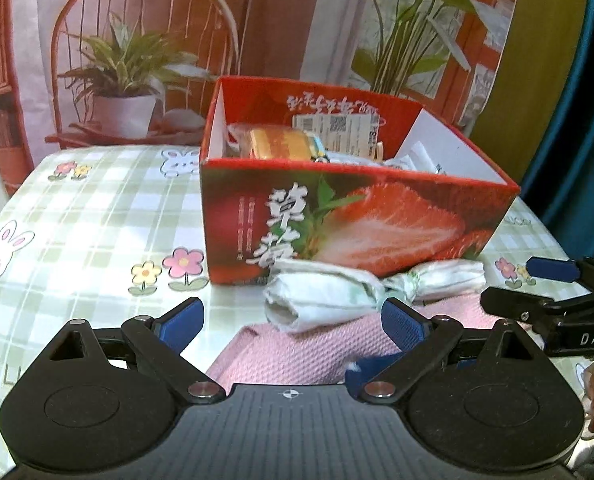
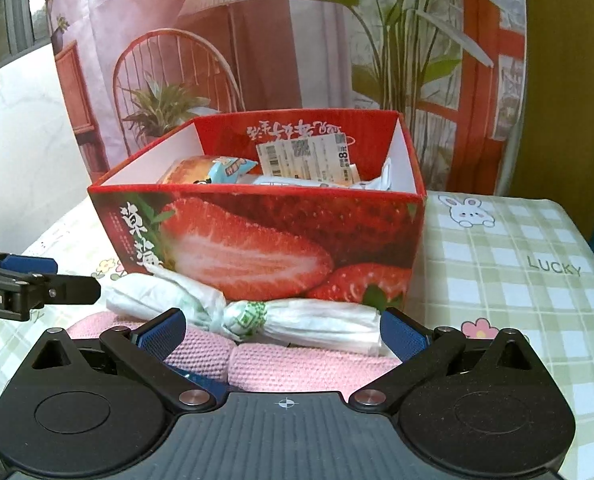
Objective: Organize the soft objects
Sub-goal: 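Move the left gripper down to the white wrapped towel bundle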
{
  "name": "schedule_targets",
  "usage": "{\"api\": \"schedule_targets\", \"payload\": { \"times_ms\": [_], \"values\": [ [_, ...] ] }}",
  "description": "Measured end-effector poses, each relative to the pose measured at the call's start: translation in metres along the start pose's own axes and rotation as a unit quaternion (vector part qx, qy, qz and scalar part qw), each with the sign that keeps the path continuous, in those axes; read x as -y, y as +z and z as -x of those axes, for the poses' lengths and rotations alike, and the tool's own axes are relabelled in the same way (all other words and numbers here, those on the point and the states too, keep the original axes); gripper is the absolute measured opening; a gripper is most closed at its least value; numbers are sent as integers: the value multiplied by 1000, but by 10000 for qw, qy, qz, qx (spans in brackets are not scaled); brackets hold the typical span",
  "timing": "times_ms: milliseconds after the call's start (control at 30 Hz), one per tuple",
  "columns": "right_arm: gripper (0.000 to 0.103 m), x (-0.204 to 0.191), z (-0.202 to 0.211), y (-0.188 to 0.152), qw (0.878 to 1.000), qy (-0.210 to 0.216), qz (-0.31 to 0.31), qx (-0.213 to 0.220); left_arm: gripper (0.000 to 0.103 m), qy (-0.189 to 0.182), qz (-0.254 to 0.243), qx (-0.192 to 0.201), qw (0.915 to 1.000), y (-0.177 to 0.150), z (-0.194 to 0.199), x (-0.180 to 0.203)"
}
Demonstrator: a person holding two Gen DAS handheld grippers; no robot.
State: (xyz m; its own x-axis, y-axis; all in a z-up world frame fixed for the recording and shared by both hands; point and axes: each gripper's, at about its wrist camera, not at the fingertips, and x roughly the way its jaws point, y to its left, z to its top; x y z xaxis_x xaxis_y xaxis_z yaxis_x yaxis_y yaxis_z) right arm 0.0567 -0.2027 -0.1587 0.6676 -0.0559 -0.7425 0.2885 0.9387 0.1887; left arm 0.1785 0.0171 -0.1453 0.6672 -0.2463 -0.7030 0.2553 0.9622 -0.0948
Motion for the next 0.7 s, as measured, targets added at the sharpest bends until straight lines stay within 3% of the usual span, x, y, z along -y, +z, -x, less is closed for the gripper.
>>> {"api": "schedule_targets", "payload": {
  "times_ms": [233,433,633,700],
  "values": [
    [102,10,2,-14,9996,-139,-198,-140,95,-46,239,-94,9997,-8,0,-8],
    [100,14,-2,-24,9990,-196,-304,-269,86,-163,320,-121,9993,-8,-4,-10],
    [94,22,-10,-19,9993,-209,-263,-143,63,-314,384,-198,9986,5,-24,-14],
    [83,26,-18,-17,9992,-260,-256,-153,60,-347,398,-314,9981,8,-35,-14]
  ]
}}
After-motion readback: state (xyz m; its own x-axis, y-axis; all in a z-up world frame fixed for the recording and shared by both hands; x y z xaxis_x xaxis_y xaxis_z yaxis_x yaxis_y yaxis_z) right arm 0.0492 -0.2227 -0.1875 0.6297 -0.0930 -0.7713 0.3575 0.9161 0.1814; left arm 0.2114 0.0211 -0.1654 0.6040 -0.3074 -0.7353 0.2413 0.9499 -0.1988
